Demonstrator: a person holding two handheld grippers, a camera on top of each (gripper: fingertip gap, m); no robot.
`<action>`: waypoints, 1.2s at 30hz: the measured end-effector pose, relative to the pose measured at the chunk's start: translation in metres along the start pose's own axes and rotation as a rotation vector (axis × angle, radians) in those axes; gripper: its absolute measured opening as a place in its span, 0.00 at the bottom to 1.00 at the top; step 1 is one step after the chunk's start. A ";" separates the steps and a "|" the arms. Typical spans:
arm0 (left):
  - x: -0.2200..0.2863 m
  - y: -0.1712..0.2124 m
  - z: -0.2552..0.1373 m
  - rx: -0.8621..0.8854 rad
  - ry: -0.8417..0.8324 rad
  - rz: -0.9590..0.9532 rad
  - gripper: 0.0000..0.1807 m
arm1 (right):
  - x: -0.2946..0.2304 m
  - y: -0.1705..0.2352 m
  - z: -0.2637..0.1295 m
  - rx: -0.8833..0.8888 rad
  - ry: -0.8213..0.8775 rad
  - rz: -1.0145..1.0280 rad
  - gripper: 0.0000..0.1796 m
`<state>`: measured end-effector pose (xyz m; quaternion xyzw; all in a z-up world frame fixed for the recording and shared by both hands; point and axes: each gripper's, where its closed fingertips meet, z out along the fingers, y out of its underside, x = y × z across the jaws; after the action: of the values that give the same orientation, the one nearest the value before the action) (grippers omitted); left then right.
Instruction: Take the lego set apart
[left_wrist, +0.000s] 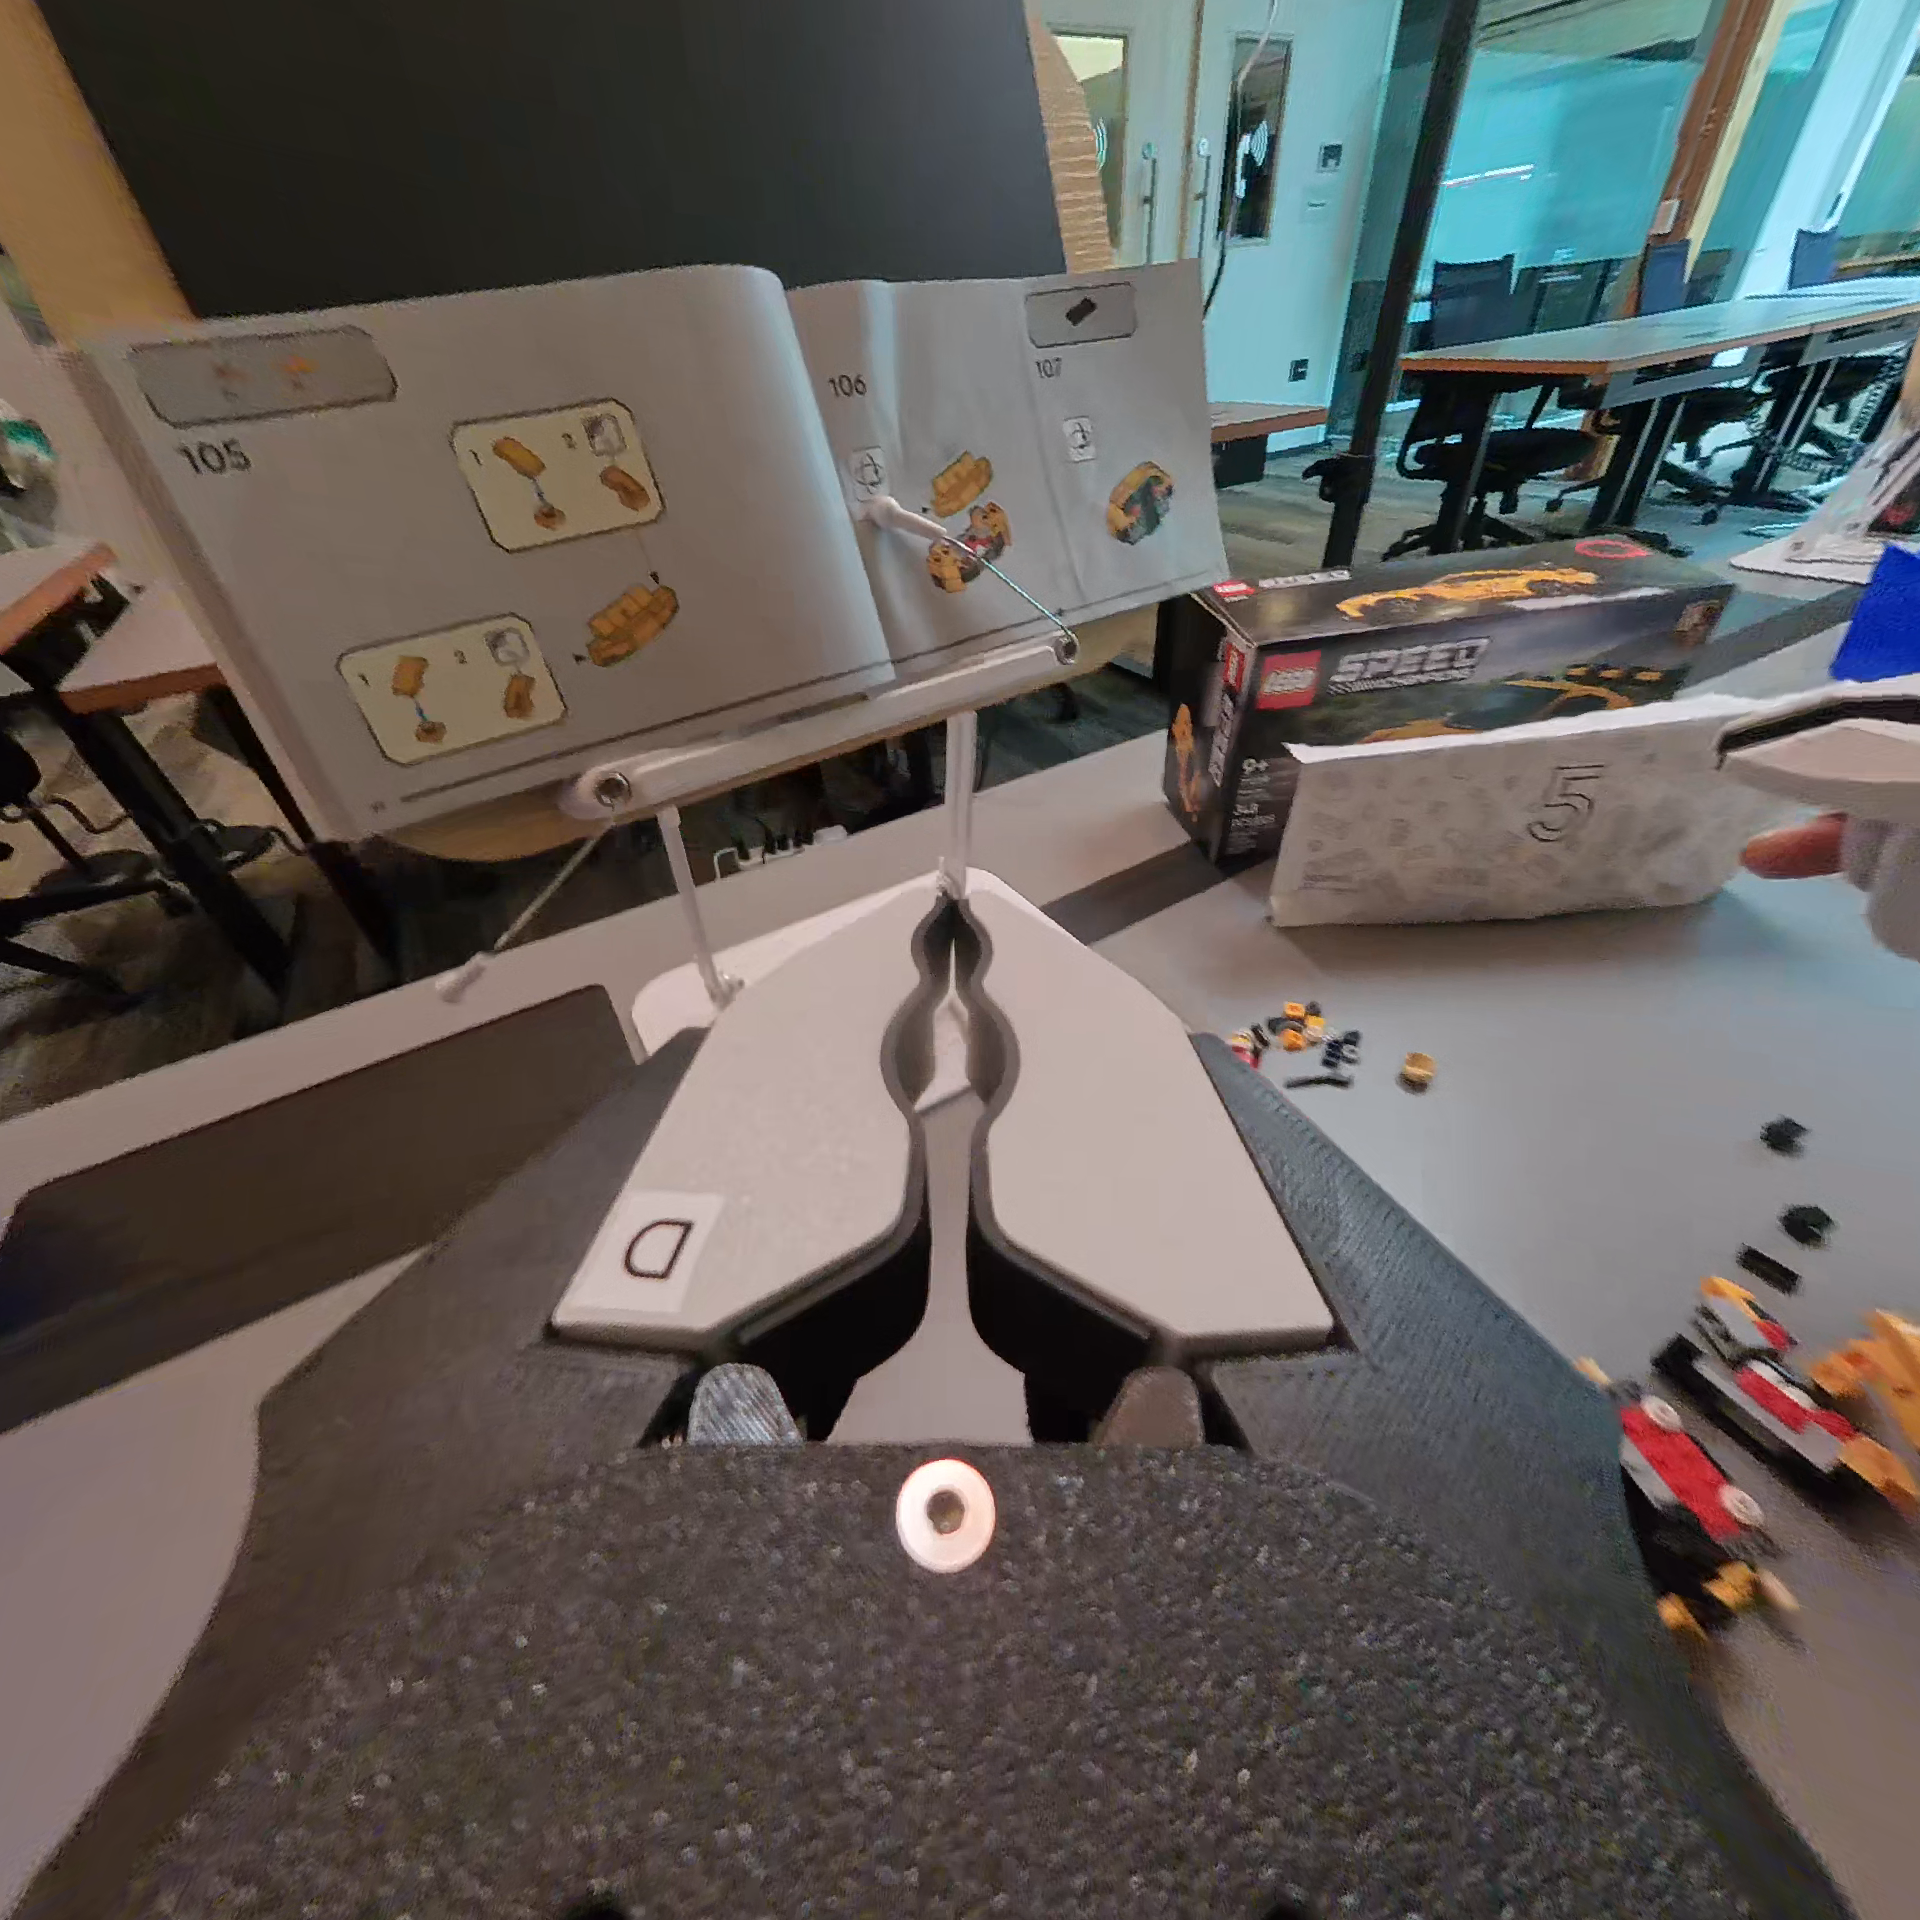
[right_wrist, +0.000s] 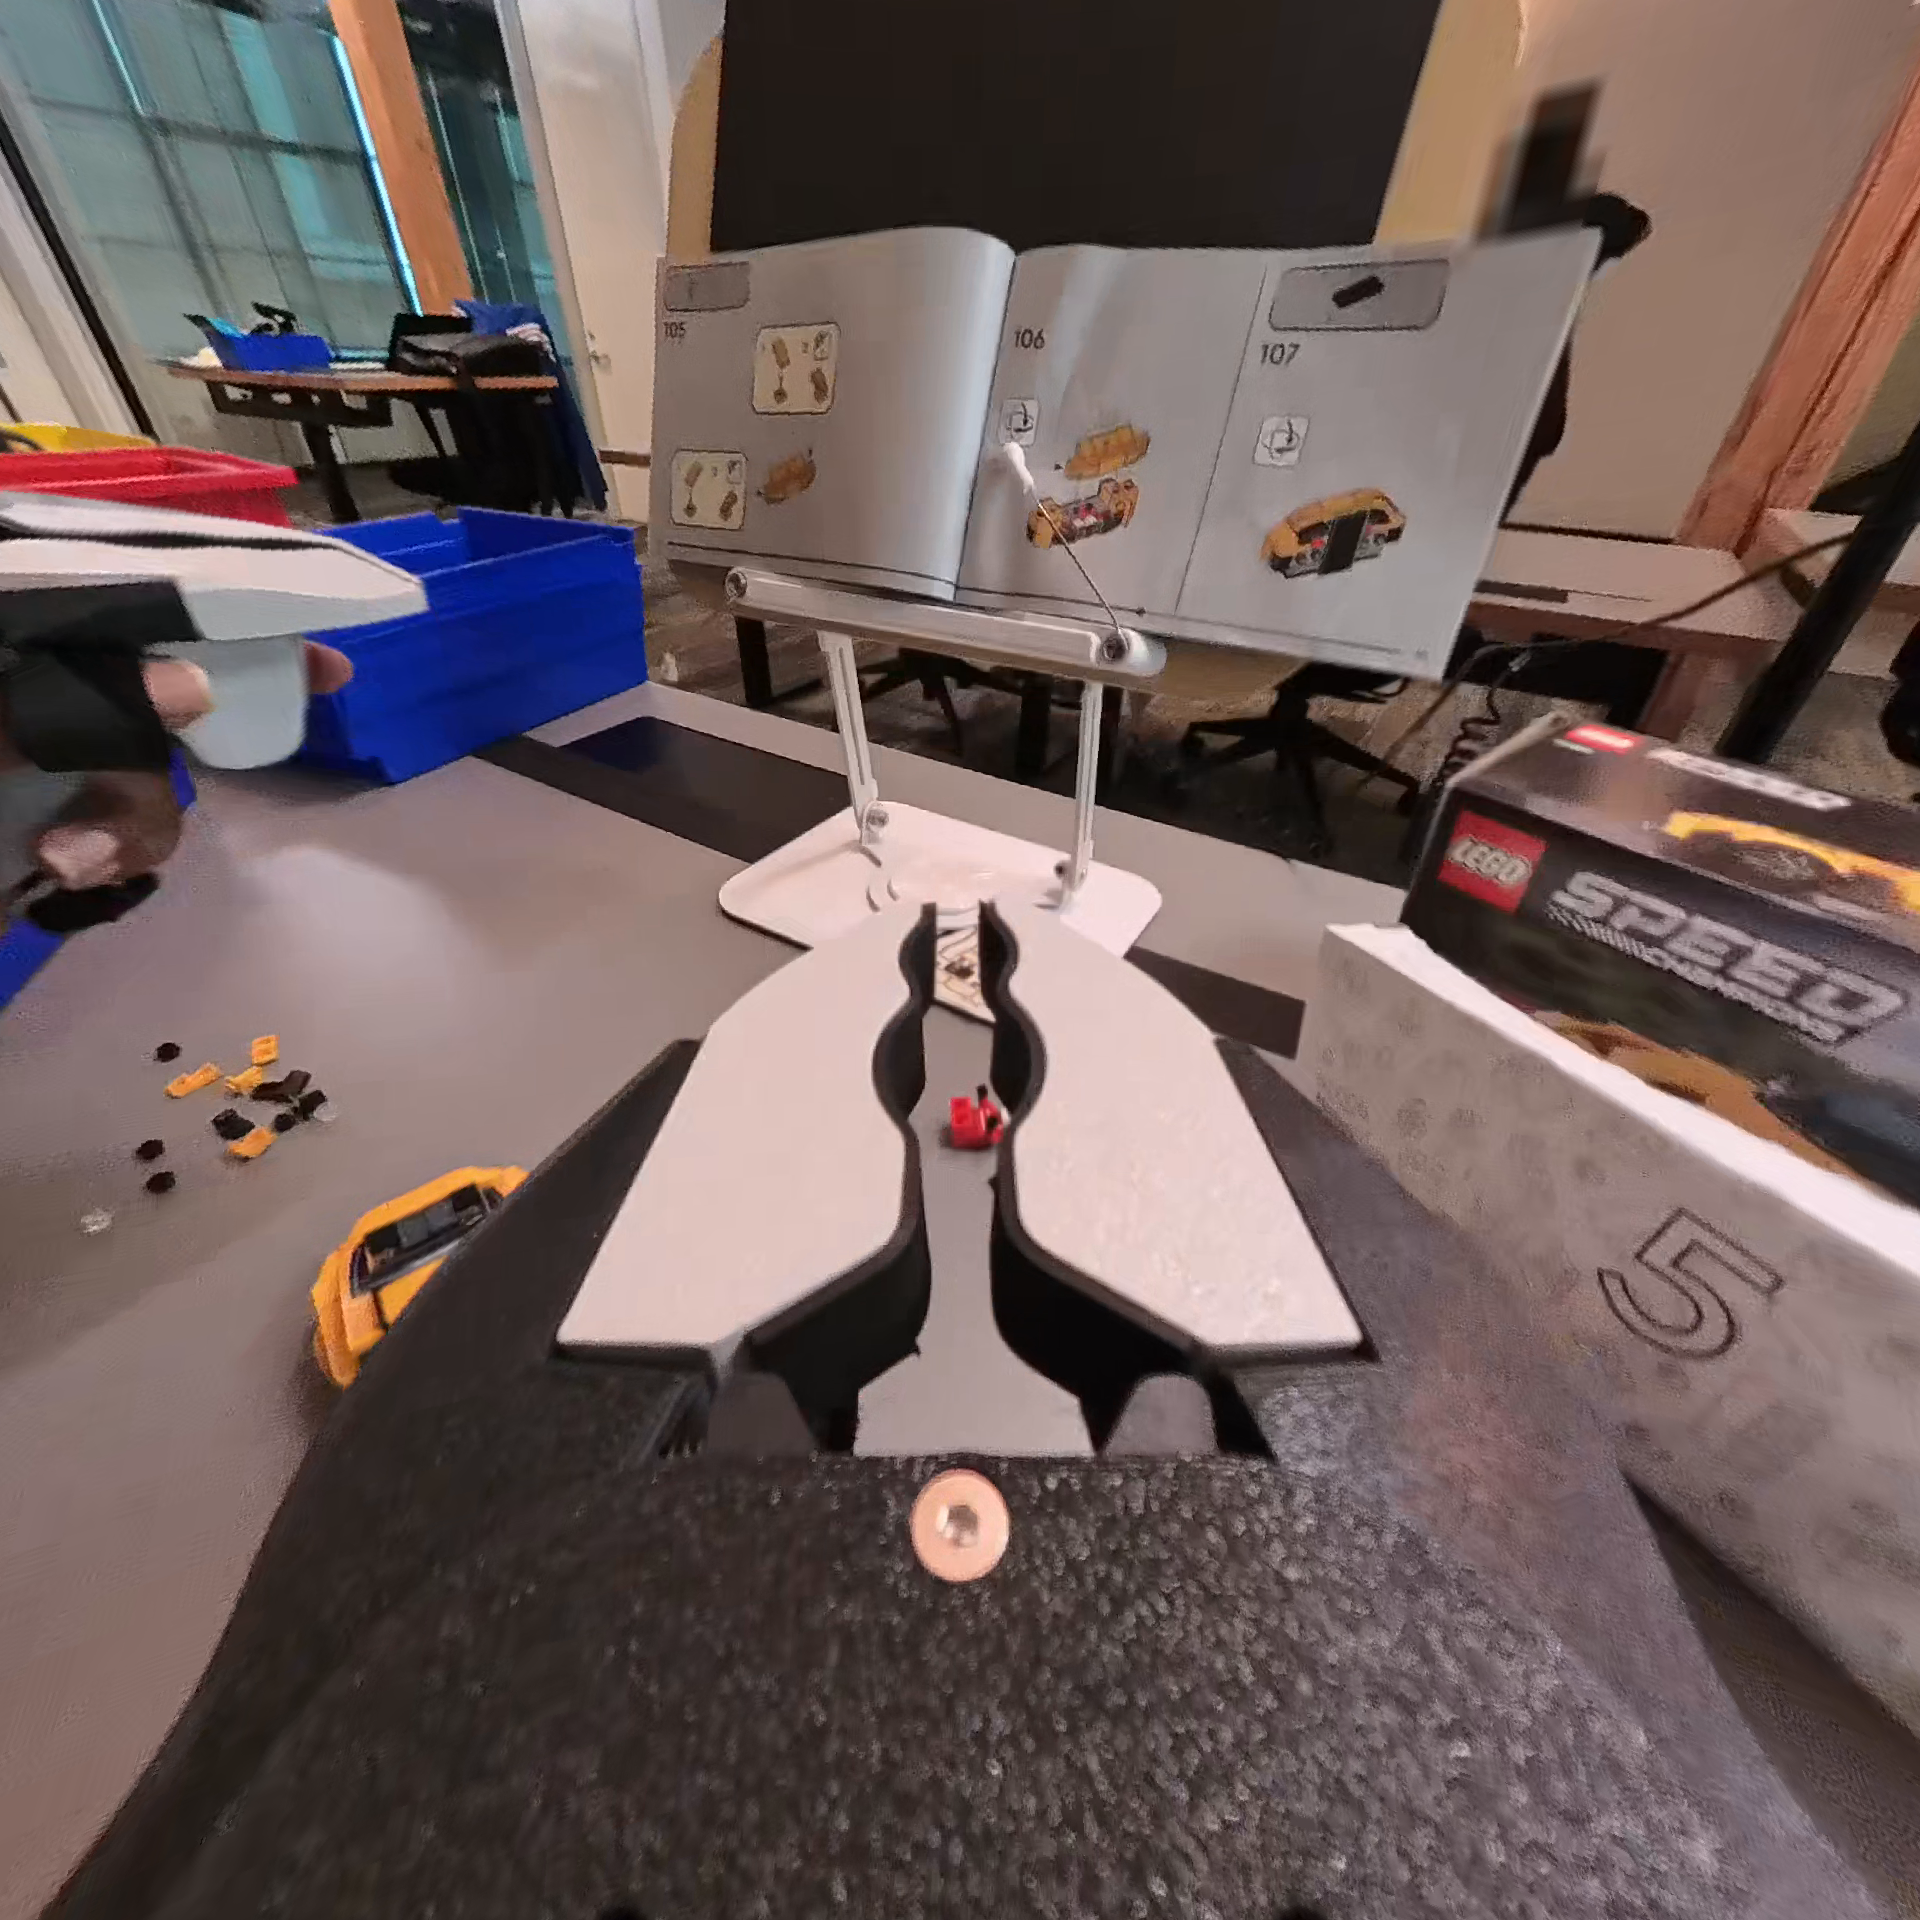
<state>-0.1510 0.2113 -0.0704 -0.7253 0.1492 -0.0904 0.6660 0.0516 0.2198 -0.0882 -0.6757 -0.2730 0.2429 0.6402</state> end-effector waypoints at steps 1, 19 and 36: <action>0.002 0.003 -0.006 -0.006 -0.001 -0.003 0.00 | 0.001 0.005 -0.004 0.008 0.012 0.003 0.01; 0.029 0.055 -0.030 0.042 0.091 0.022 0.07 | 0.031 0.003 -0.029 0.176 0.085 -0.062 0.00; 0.008 0.037 -0.033 0.131 -0.045 0.086 0.00 | 0.041 0.015 0.008 0.121 0.194 -0.133 0.00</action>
<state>-0.1583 0.1750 -0.1045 -0.6751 0.1588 -0.0549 0.7183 0.0776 0.2531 -0.1025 -0.6366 -0.2388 0.1496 0.7179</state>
